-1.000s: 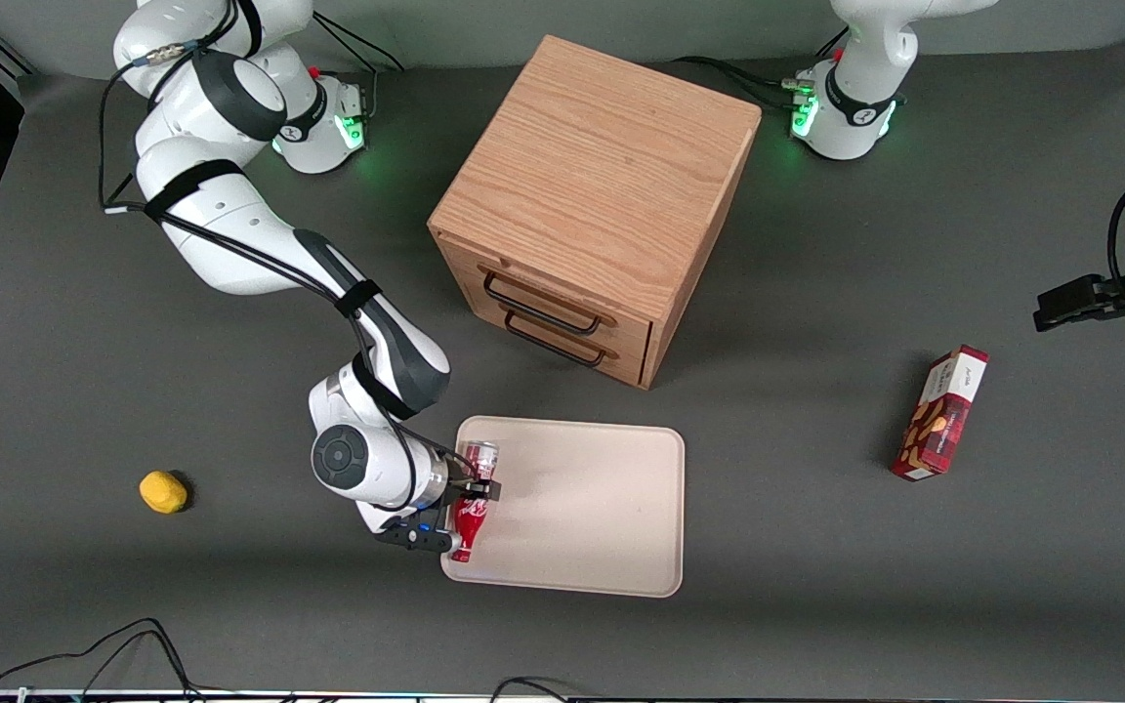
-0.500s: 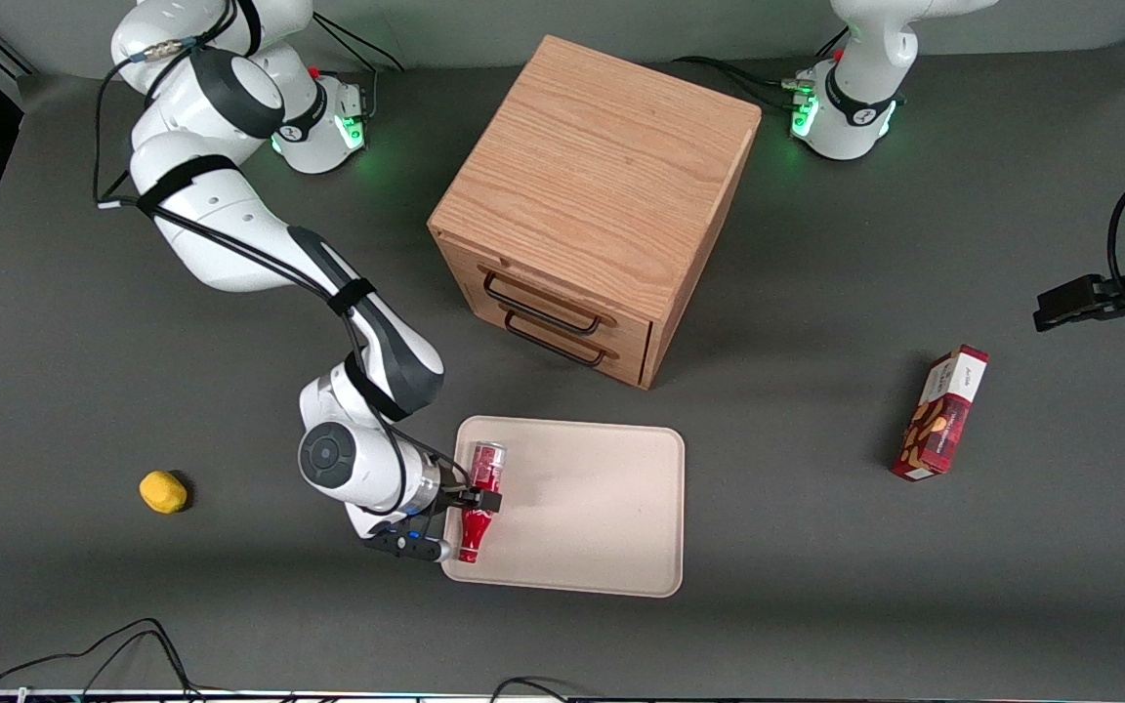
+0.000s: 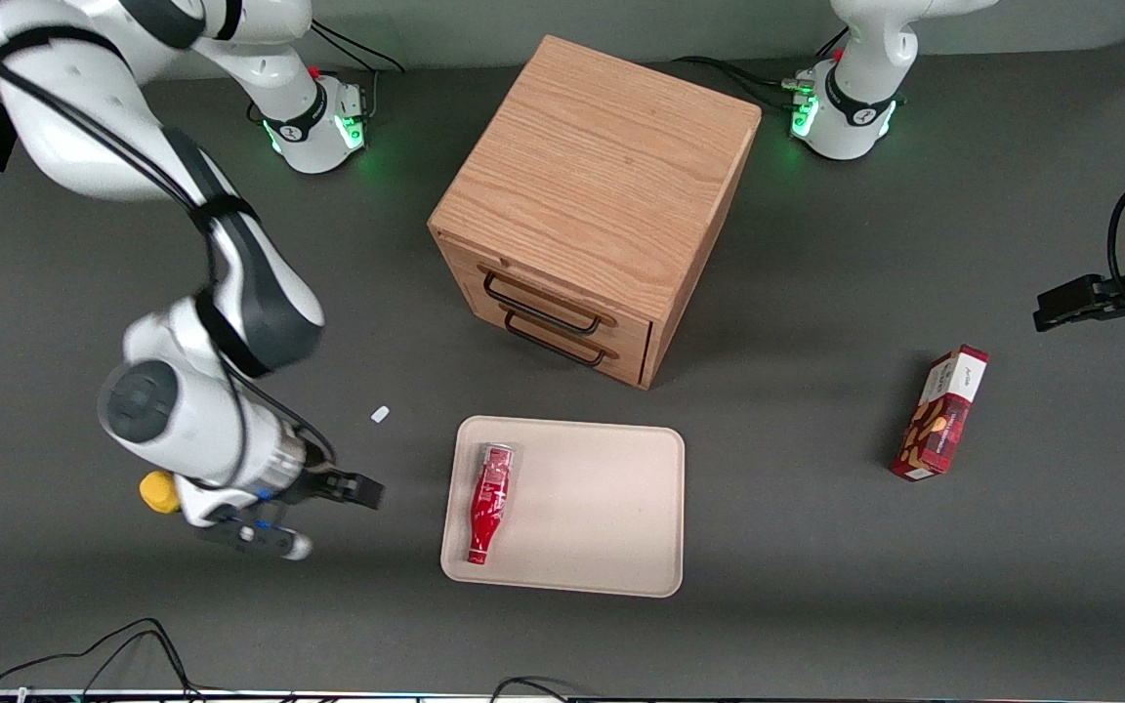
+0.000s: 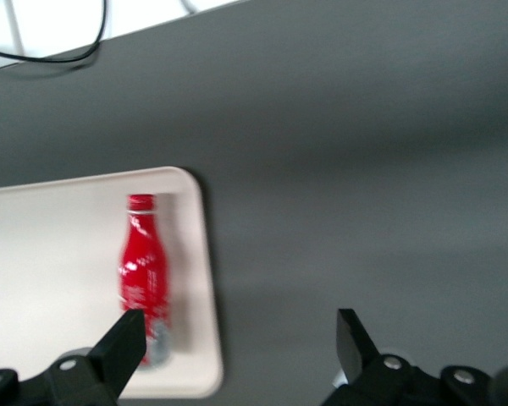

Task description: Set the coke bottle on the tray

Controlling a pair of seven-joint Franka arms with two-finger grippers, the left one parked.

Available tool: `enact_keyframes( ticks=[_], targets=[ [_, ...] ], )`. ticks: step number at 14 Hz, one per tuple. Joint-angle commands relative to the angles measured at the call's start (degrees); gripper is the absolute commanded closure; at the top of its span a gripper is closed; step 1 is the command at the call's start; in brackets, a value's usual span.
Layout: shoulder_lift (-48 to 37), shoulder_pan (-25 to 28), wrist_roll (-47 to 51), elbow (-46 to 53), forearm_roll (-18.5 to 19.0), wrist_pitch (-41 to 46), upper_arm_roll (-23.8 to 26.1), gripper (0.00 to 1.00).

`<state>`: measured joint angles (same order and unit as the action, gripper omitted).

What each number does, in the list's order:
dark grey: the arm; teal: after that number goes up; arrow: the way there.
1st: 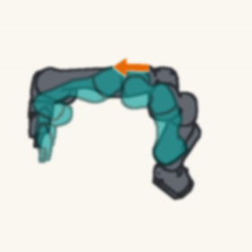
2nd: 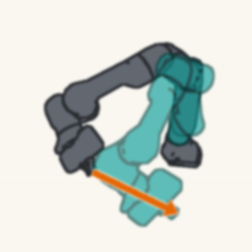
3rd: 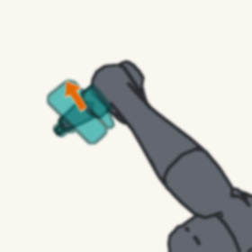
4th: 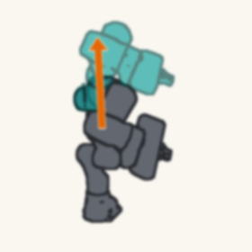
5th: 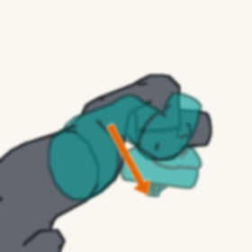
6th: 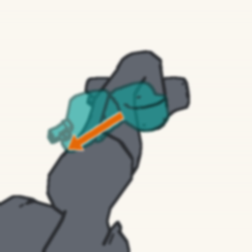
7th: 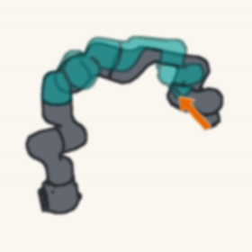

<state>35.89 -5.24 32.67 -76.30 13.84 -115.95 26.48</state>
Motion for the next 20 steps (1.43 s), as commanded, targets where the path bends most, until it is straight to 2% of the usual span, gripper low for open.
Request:
enact_keyframes(
  ticks=[1,3,5,10,11,14,20],
  targets=[
    [-13.4,-0.6,-9.6,-8.8,-5.9,4.8,-6.2,0.0],
    [-19.8,-0.6,-17.2,-11.1,-9.1,8.7,-10.3,0.0],
    [-26.0,-0.6,-20.2,-14.9,-14.1,12.1,-13.7,0.0],
    [-41.1,-0.6,-23.4,-28.7,-14.7,12.2,-17.0,0.0],
    [-42.9,-0.5,-24.6,-30.0,-15.8,12.2,-17.5,0.0],
    [-43.3,-0.6,-27.3,-28.9,-16.3,14.7,-17.7,0.0],
    [-42.1,-0.4,-26.5,-24.3,-16.4,19.2,-18.3,0.0]
  ],
)
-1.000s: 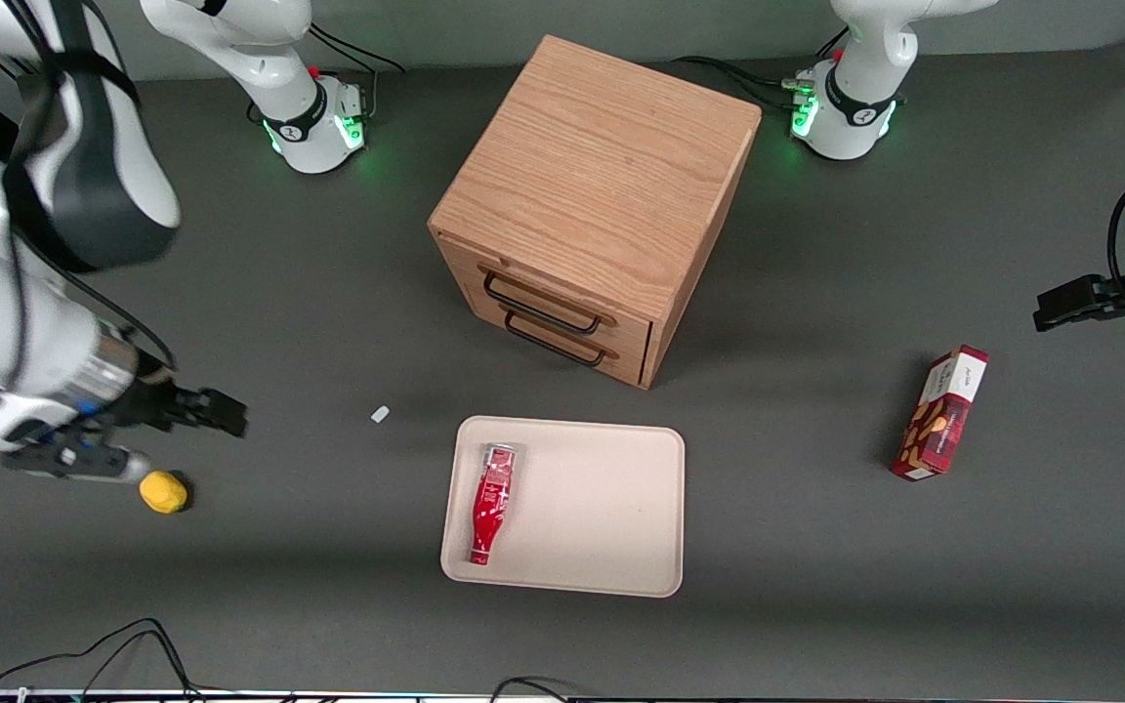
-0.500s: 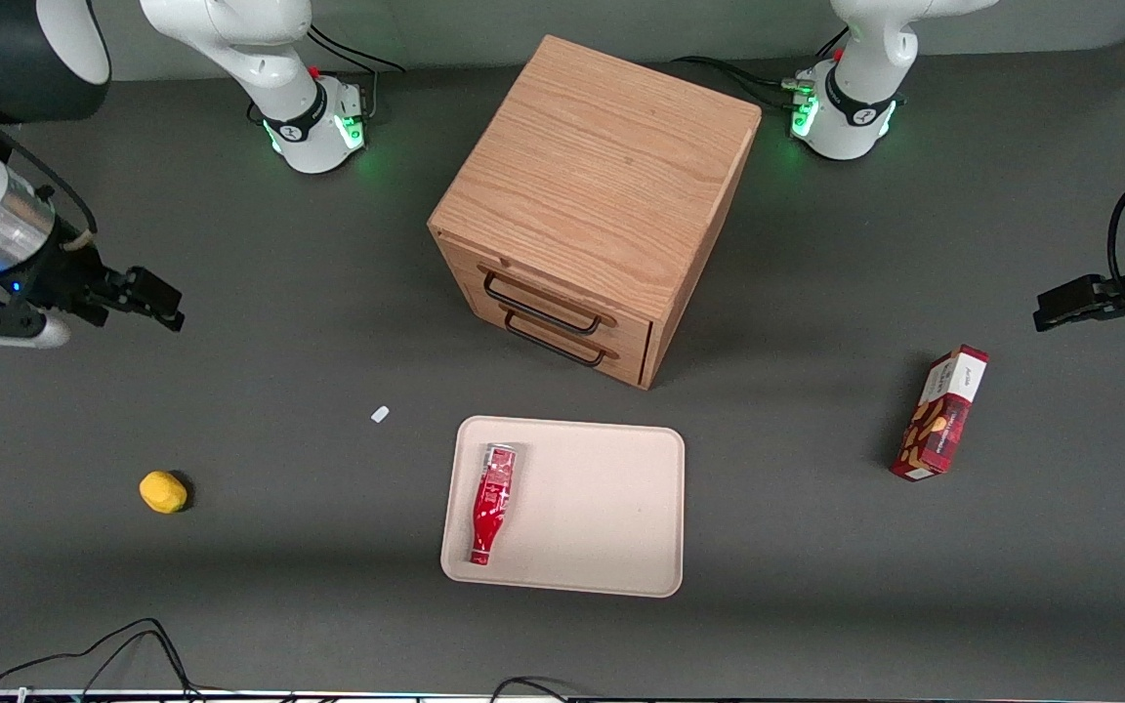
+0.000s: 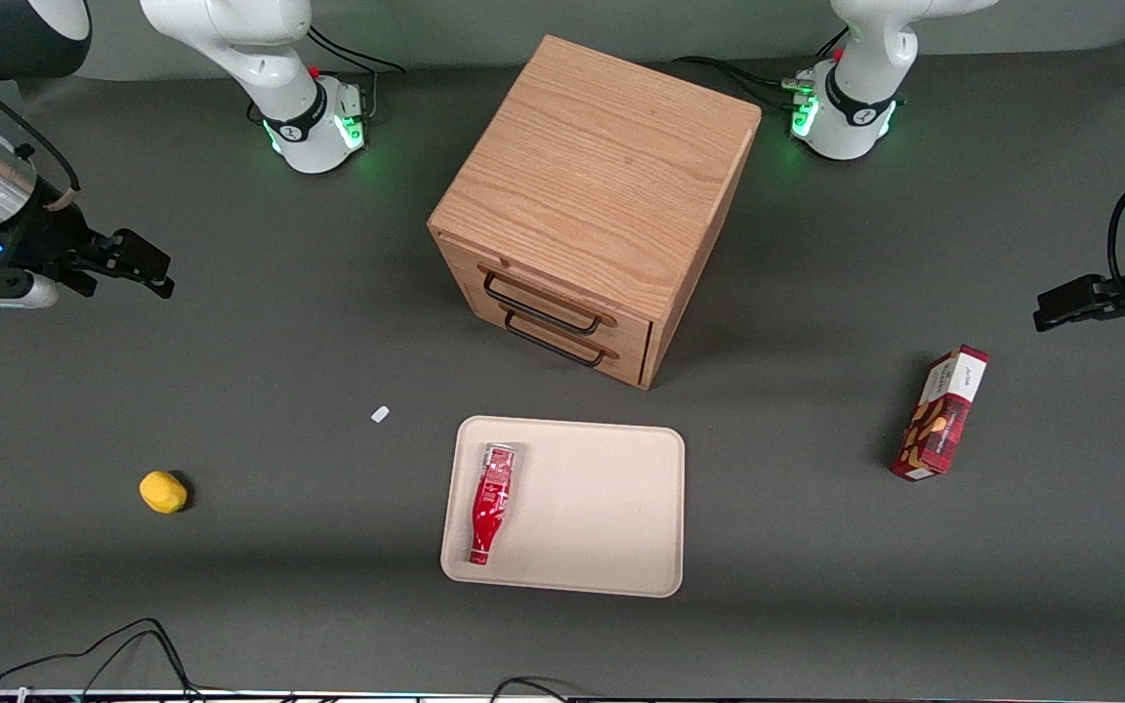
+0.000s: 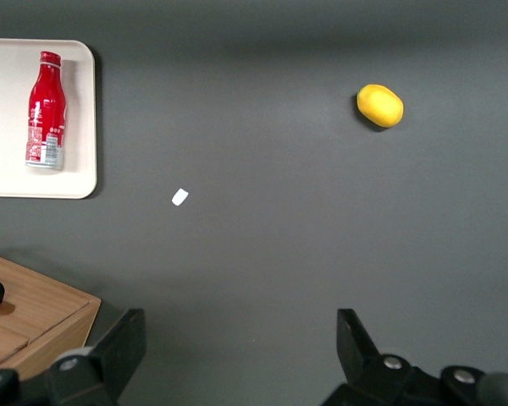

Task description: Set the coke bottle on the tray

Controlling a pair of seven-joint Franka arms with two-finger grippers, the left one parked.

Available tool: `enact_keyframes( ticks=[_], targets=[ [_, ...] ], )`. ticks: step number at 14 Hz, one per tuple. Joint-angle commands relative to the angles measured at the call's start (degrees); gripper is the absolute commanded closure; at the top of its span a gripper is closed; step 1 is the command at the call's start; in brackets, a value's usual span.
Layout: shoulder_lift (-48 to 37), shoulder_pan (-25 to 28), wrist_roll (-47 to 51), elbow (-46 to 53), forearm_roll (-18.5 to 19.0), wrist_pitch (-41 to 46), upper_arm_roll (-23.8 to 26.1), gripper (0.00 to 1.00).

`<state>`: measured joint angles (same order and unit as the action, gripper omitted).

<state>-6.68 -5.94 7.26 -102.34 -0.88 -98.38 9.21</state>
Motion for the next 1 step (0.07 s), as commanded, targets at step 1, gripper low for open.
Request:
enact_keyframes(
  ticks=[1],
  targets=[
    [0.7,0.4,-1.4,1.9,-1.6,1.6,-1.1,0.0]
  ],
)
